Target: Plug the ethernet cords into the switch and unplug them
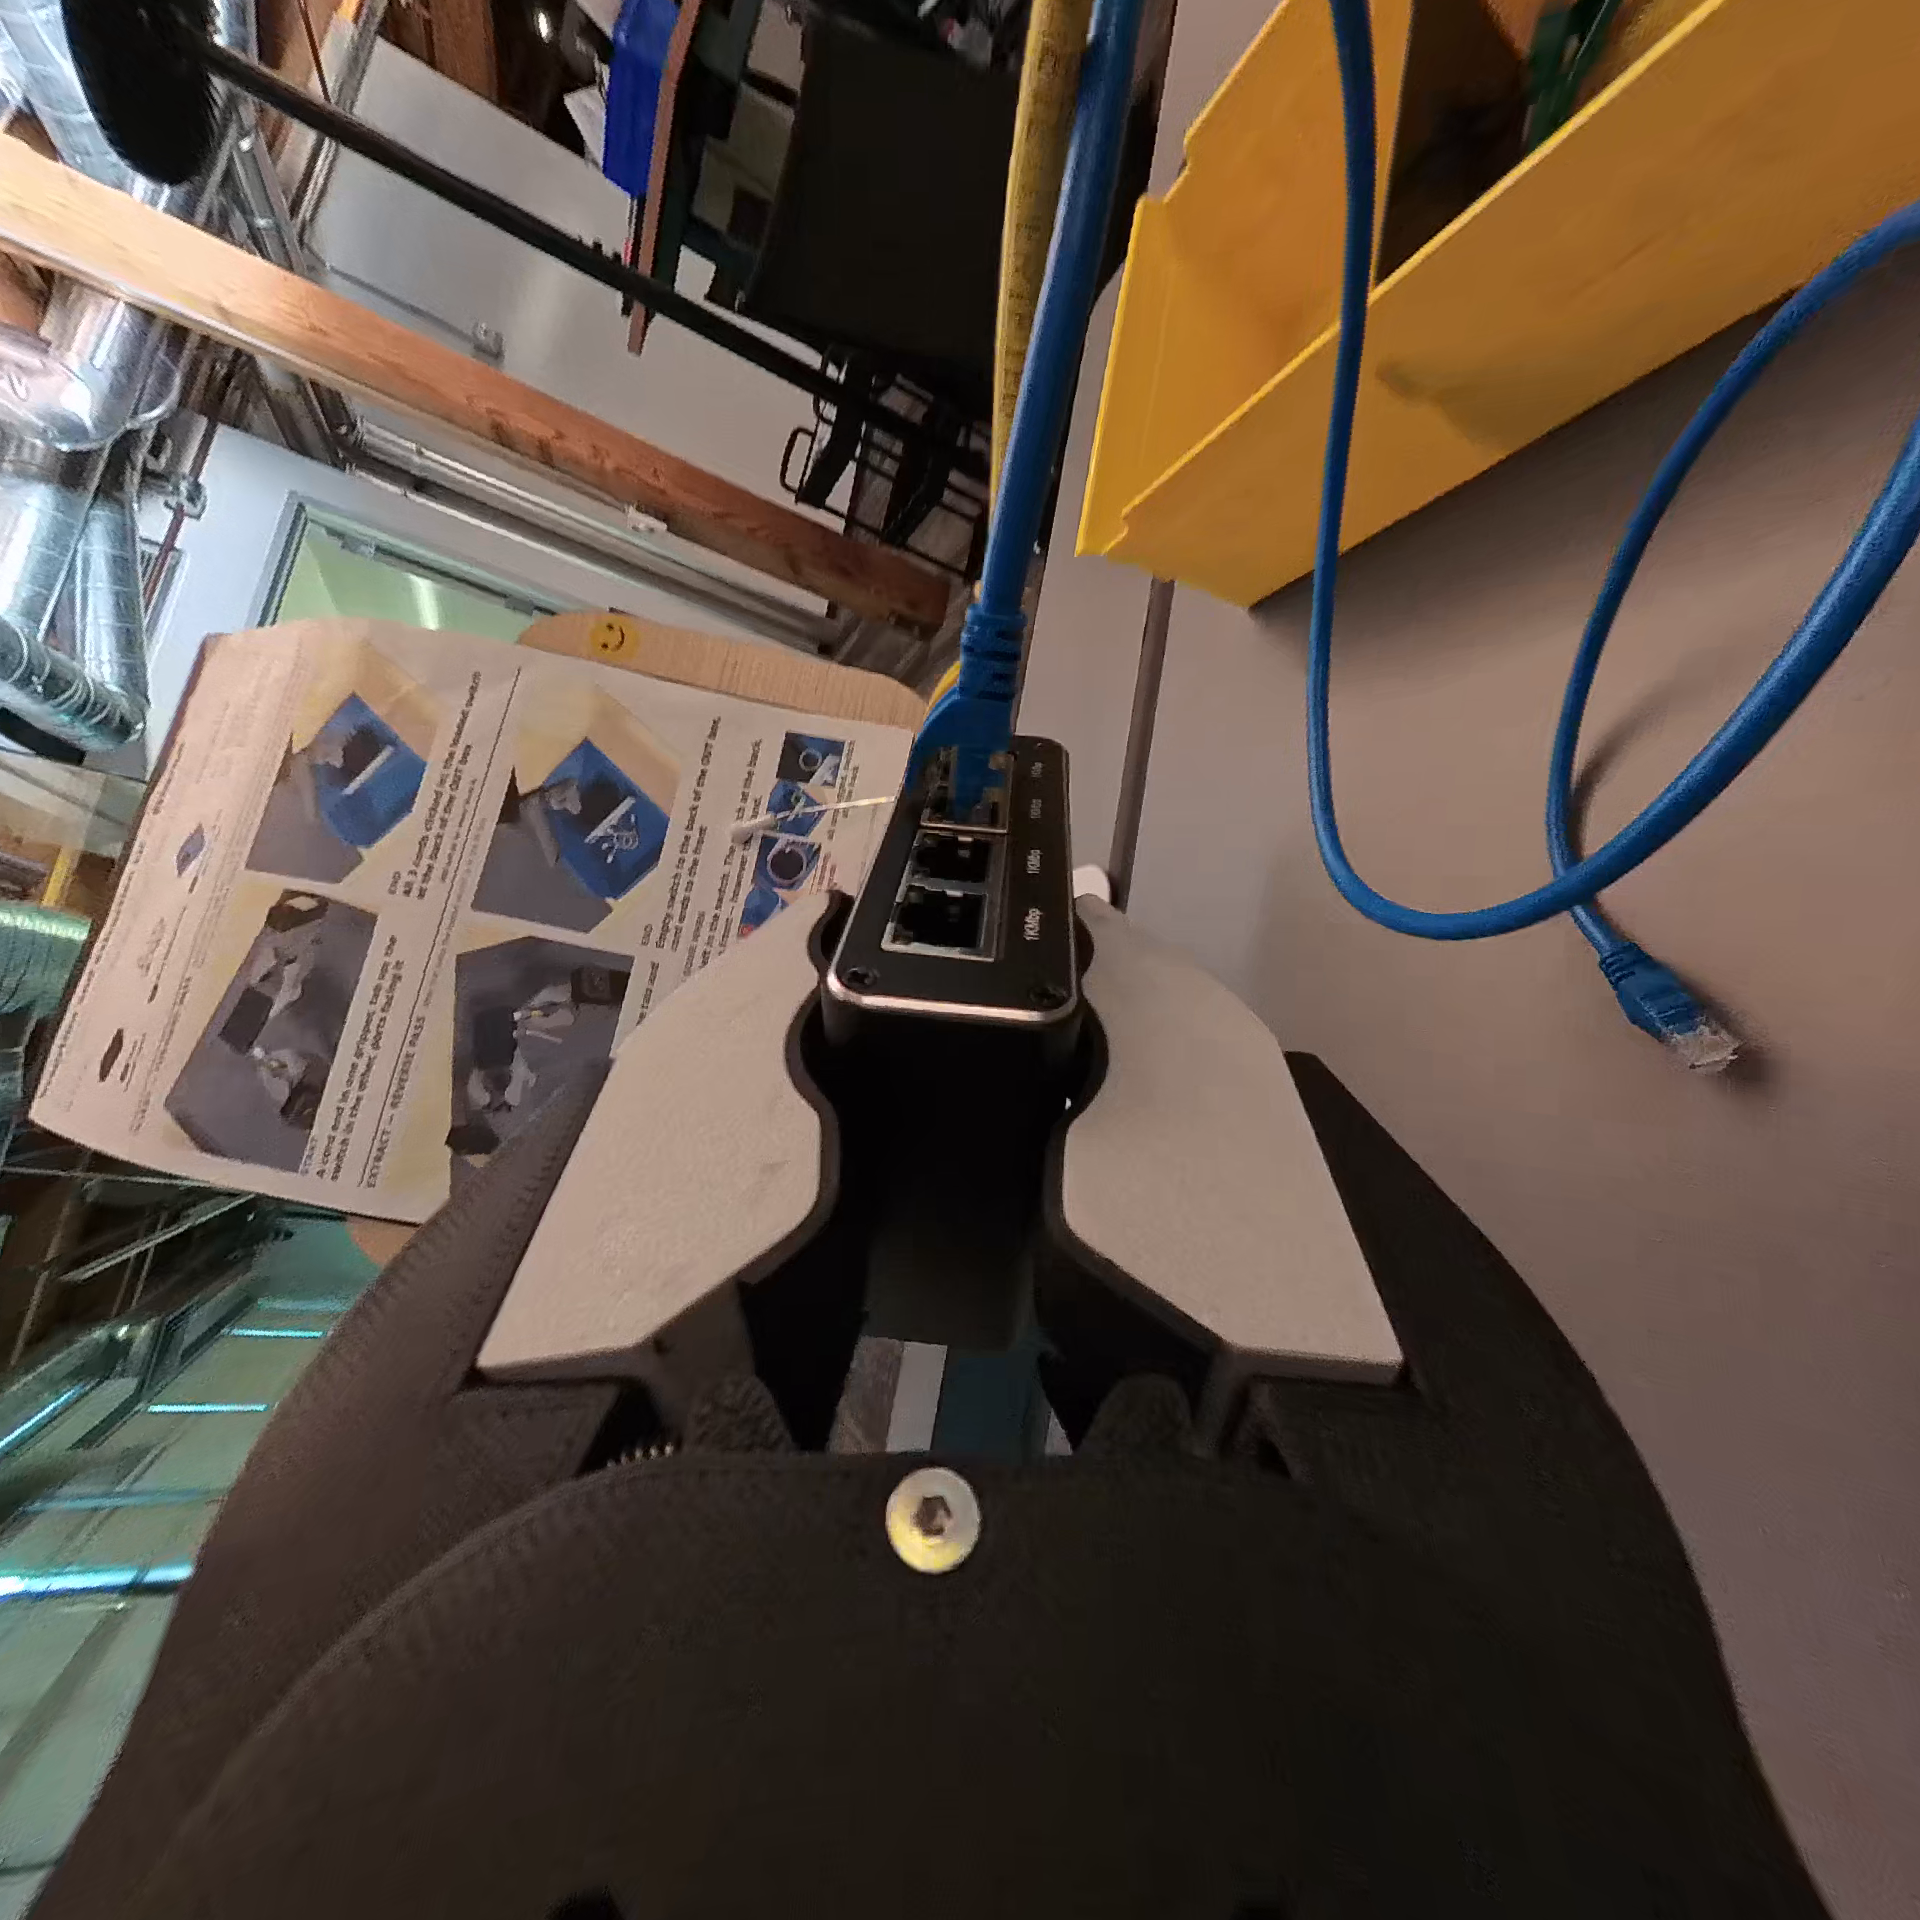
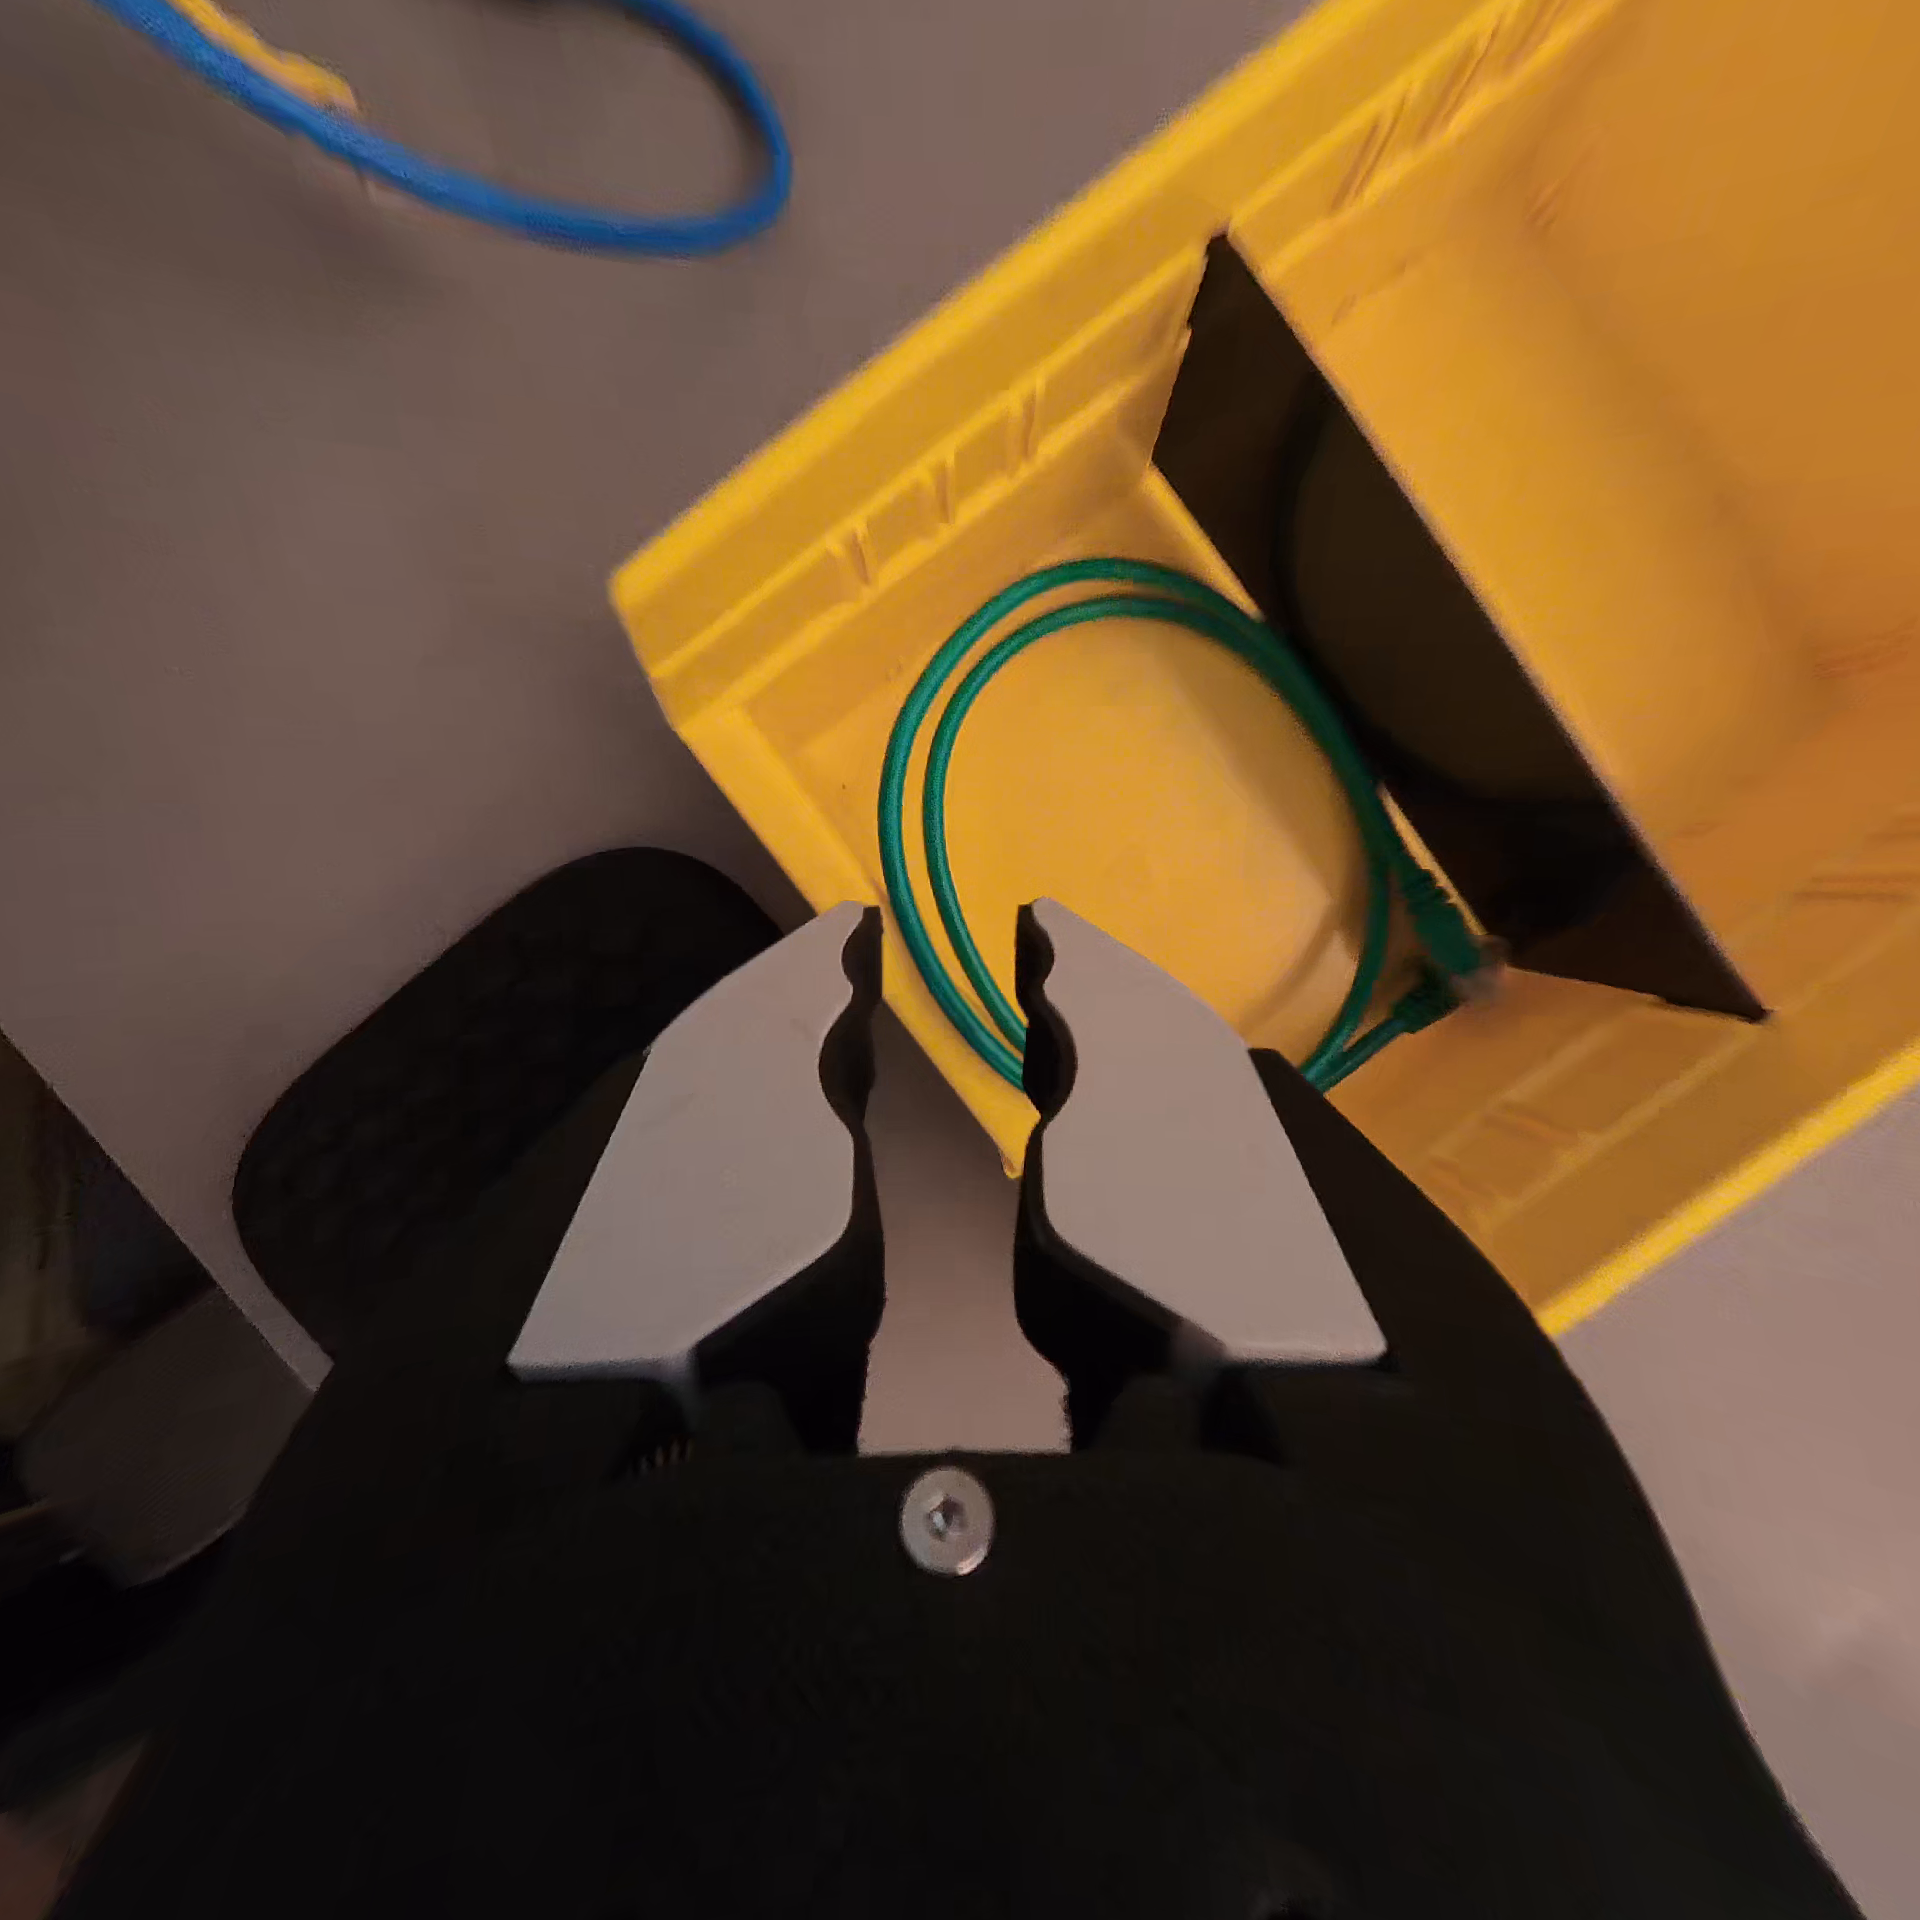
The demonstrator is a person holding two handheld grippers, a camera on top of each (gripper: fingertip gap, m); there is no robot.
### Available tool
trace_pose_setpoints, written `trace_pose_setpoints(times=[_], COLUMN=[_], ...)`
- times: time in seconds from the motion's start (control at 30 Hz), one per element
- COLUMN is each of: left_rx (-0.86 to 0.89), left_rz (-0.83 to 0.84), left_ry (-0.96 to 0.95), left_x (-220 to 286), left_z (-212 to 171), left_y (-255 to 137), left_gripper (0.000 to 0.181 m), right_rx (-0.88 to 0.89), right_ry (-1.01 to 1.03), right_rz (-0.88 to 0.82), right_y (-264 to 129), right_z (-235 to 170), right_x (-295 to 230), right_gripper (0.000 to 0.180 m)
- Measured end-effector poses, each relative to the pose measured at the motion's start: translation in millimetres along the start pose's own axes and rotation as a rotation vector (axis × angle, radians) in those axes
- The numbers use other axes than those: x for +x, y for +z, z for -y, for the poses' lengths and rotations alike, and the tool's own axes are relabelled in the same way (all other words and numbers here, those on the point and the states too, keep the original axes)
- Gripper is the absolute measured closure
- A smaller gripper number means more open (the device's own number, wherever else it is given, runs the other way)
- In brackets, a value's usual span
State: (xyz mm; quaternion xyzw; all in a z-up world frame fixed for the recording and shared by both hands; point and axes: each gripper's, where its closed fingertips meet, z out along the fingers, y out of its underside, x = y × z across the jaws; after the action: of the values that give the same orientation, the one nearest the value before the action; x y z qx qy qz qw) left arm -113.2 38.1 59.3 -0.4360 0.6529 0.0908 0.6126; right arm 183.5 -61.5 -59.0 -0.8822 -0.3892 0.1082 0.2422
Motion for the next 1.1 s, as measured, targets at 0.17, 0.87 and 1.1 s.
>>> trace_pose_setpoints(times=[0.17,0.87,1.1], left_rx=[0.083,0.138,0.095], left_rz=[0.011,0.027,0.074], left_ry=[0.023,0.154,0.19], left_x=[1.7,20.4,10.1], left_z=[16.6,68.4,62.6], left_y=[-4.2,-12.8,-18.5], left_gripper=[0.144,0.144,0.143], right_rx=[0.25,0.333,0.331], right_ry=[-0.156,-1.142,-1.034], right_rz=[-0.231,-0.571,-0.451], right_y=[-50.1,-24.7,-34.6], right_z=[58.9,230.5,208.0], right_x=[-15.9,-176.1,-184.3], right_gripper=[0.154,0.128,0.128])
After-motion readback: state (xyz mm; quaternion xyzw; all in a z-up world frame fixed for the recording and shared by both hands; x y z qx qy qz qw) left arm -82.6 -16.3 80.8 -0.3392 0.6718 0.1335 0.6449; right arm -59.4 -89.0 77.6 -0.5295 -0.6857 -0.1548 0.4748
